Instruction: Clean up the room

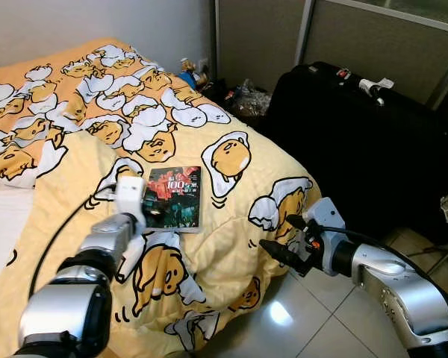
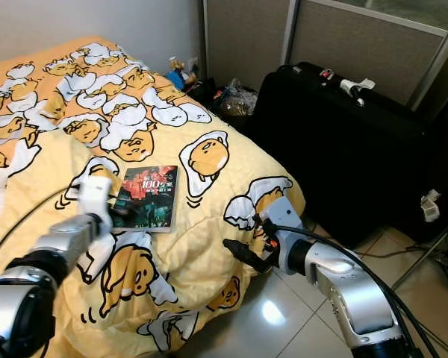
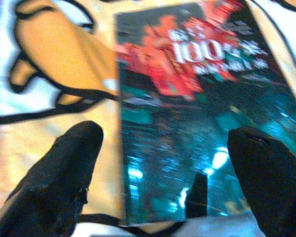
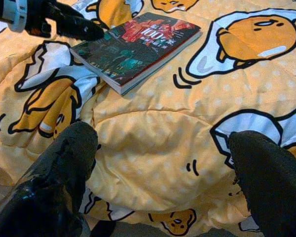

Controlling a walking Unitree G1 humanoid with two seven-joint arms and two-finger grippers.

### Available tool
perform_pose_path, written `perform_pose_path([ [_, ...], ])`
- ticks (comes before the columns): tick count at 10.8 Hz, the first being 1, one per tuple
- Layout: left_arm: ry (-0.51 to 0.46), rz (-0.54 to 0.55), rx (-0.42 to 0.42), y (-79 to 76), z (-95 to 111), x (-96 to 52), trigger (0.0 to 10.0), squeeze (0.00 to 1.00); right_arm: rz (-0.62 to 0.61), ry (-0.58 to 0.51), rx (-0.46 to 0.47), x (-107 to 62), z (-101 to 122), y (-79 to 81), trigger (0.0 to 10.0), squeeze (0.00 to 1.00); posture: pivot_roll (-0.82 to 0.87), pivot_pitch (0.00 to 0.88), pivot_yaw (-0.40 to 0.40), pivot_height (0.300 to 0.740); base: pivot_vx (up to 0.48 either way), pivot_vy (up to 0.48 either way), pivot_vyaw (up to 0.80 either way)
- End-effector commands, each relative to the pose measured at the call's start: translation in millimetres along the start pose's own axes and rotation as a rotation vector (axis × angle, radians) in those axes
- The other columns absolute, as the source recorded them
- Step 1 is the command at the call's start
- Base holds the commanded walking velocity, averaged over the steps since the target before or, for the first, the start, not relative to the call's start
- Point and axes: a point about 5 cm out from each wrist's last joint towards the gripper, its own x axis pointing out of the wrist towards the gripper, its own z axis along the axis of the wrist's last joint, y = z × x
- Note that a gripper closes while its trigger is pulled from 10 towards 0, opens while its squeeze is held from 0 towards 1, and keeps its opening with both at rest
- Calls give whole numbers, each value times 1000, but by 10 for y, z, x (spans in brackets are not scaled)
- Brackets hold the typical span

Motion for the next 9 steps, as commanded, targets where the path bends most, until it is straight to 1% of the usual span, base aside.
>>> perform_pose_path([
  [1,26,13,-13,38,-64,-12,10000,0,14,-19,-11,9,71,38,10000,0,-109,0,101,740,0,0,0],
  [2,72,-29,-34,-1,-152,-14,10000,0,19,-27,-14,-9,109,35,10000,0,-112,0,110,740,0,0,0],
  [3,97,-43,-87,-20,-225,-20,10000,0,22,-37,-19,-50,148,24,10000,0,-112,0,111,740,0,0,0],
  [4,110,-25,-101,-11,-280,-27,10000,0,2,-54,-16,-71,170,21,10000,0,-118,0,101,740,0,0,0],
  [5,108,-31,-133,-22,-309,-30,10000,0,-29,-76,-5,-69,191,30,10000,0,-134,0,98,740,0,0,0],
  [6,109,-56,-175,-46,-332,-32,10000,0,-27,-84,6,-58,202,75,10000,0,-139,0,92,740,0,0,0],
  [7,117,-120,-226,-110,-363,-32,10000,0,3,-59,3,-28,182,135,10000,0,-142,0,81,740,0,0,0],
  [8,120,-164,-244,-148,-374,-34,10000,0,16,-42,-3,-4,176,137,10000,0,-137,0,74,740,0,0,0],
  [9,96,-210,-328,-164,-334,-35,10000,0,23,-39,-5,3,192,148,10000,0,-127,0,64,740,0,0,0],
])
